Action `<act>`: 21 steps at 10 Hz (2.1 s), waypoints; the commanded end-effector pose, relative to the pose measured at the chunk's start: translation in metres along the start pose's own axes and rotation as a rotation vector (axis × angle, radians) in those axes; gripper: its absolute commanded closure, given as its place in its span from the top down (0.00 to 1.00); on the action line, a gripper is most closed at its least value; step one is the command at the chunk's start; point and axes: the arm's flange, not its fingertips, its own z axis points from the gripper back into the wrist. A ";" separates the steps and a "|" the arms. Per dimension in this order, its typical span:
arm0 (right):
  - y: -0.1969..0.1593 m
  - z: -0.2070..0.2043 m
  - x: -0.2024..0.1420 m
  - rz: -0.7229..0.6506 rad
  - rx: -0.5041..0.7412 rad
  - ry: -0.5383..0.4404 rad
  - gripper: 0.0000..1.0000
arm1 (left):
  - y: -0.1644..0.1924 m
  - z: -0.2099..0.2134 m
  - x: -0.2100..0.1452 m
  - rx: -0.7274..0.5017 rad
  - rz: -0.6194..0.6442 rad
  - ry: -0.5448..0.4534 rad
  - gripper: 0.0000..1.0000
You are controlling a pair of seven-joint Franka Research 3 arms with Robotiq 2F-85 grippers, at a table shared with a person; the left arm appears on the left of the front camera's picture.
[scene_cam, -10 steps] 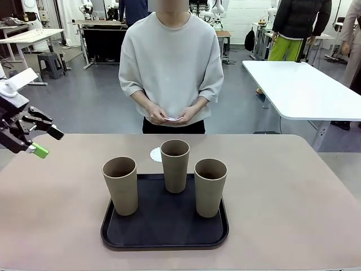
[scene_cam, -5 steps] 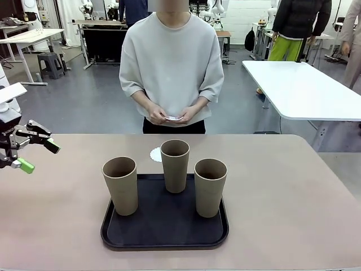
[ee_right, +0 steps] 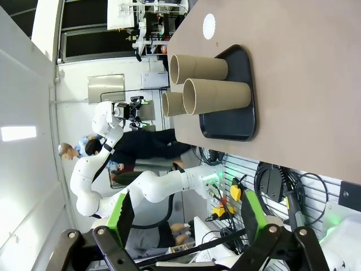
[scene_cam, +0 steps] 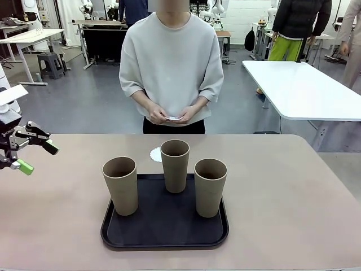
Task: Place coasters on the table and set cups on them.
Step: Pick up one Reusable plastic cup and place it on a coaster set by the human.
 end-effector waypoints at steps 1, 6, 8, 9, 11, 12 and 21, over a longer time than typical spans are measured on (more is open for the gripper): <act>0.000 0.000 0.001 0.010 0.018 -0.001 1.00 | 0.002 0.000 -0.001 0.003 -0.018 -0.026 1.00; 0.000 0.000 0.001 0.010 0.018 -0.001 1.00 | 0.010 -0.013 -0.034 0.114 -0.138 -0.209 1.00; 0.000 0.000 0.001 0.010 0.018 -0.001 1.00 | 0.016 -0.027 -0.050 0.138 -0.146 -0.271 1.00; 0.000 0.000 0.001 0.010 0.018 -0.001 1.00 | 0.017 -0.034 -0.057 0.101 -0.116 -0.283 1.00; 0.000 0.000 0.001 0.010 0.018 -0.001 1.00 | 0.027 -0.045 -0.067 0.128 -0.086 -0.376 1.00; 0.000 0.000 0.001 0.010 0.018 -0.001 1.00 | 0.032 -0.051 -0.072 0.146 -0.059 -0.397 1.00; 0.000 0.000 0.001 0.010 0.018 -0.001 1.00 | 0.057 -0.119 -0.088 0.135 -0.119 -0.489 1.00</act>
